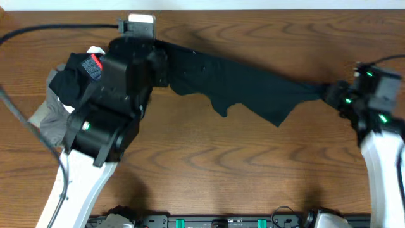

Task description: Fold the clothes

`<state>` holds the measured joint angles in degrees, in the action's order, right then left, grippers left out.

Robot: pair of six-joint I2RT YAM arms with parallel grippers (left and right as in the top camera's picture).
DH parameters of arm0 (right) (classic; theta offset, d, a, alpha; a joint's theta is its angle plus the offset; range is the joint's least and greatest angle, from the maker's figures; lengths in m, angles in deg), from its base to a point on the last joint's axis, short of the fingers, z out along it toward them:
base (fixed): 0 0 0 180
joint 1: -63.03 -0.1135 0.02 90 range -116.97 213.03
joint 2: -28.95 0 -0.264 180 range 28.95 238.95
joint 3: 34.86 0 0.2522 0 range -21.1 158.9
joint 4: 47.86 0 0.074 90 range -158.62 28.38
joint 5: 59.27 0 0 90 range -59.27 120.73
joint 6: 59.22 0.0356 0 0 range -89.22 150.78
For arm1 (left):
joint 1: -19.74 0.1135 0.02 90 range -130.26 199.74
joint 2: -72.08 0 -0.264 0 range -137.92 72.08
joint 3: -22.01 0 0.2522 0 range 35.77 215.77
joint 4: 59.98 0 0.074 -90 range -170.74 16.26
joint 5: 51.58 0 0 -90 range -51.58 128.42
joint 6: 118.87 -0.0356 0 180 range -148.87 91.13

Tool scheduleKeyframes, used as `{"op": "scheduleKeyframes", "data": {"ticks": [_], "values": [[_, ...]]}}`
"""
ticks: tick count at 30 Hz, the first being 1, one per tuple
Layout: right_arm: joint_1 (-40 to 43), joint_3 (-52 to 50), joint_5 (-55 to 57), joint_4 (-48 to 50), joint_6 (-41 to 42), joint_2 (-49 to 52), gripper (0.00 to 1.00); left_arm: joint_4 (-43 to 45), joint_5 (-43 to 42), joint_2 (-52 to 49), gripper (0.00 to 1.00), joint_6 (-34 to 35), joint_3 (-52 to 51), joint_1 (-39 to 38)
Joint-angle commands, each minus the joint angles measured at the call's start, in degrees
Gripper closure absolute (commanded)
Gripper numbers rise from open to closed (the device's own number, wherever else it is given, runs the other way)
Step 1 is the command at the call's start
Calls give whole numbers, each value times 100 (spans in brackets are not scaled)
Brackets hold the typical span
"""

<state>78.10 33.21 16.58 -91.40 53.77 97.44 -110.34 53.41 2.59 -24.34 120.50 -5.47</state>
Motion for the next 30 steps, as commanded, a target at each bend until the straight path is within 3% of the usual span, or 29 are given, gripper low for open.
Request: {"op": "scheduleKeyframes", "data": {"ticks": [1,5,9,15,19,21,22,23,25,26,30], "values": [[236,17,-42,-302,-138,-916,99,-68,50,341,94,50,39,-308],[286,107,297,-874,-131,-1998,99,-109,55,719,94,17,146,-848],[286,227,431,-1104,-114,-2404,99,-114,81,767,94,-48,247,-999],[286,225,581,-975,59,-1932,99,-177,44,-55,94,-105,247,-363],[286,227,579,-525,59,-1104,99,105,-472,-964,94,-129,247,76],[286,227,570,-295,59,-621,99,197,-789,-1408,83,-127,247,227],[286,227,520,-208,61,-387,99,162,-896,-1585,58,-125,247,264],[286,227,487,-146,59,-192,99,81,-990,-1703,40,-122,247,271],[286,227,428,-63,61,205,99,-173,-1222,-1862,24,-118,247,256],[286,227,420,-63,59,367,99,-313,-1373,-1906,19,-87,247,223],[286,227,424,-83,57,787,96,-852,-1770,-1921,18,-83,247,4]]}}
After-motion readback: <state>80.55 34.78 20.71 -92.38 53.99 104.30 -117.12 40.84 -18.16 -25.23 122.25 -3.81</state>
